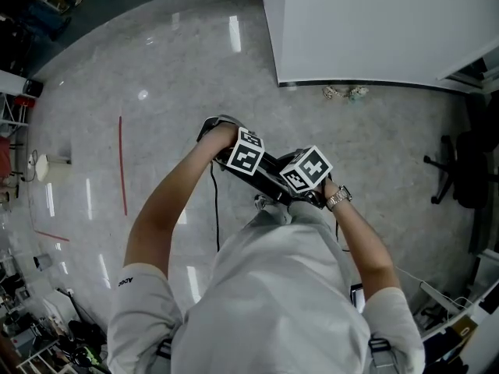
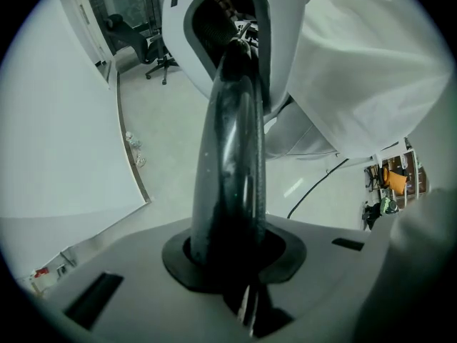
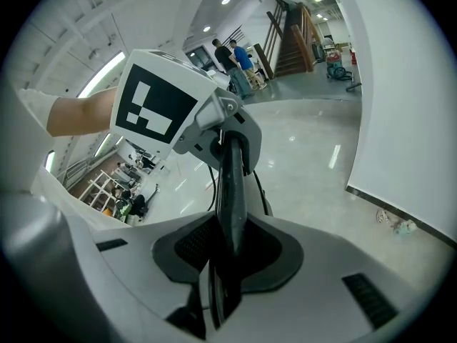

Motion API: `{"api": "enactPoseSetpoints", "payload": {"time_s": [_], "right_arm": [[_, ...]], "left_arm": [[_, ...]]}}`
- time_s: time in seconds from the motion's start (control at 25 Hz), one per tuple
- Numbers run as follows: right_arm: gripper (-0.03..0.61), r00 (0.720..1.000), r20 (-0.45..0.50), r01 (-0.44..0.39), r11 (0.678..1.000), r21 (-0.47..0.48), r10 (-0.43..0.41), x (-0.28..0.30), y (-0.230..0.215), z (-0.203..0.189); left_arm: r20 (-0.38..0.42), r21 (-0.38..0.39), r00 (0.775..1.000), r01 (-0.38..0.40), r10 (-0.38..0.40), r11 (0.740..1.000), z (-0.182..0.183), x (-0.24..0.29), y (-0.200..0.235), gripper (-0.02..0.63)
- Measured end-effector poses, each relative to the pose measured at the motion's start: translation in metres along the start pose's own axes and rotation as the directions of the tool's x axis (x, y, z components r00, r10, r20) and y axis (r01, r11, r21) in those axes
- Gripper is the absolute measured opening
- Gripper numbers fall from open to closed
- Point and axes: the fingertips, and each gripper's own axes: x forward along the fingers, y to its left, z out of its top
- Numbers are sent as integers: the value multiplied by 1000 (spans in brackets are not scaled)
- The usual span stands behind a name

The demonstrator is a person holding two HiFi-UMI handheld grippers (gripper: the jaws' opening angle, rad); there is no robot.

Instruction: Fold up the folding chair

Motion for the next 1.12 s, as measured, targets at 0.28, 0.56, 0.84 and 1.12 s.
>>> {"api": "enactPoseSetpoints", "payload": {"time_s": [0.28,0.56,0.84,1.12], "right_arm": [[94,998,8,-62,998,-1,62,-28,-29,-23],[94,994,22,-107,994,-7,107,-59,-55,-51],[94,994,16,-105,993,-57,106,-82,-78,-69],[94,992,-34,-123,986,-113,119,-104,-102,-63]], "left_arm": [[-35,-20,998,48,-48,999,35,-3,23,69],[-71,-33,994,85,-88,996,75,-7,45,65],[-78,-68,993,89,-94,994,104,-11,62,61],[-36,-126,998,55,-60,990,117,-20,89,61]]}}
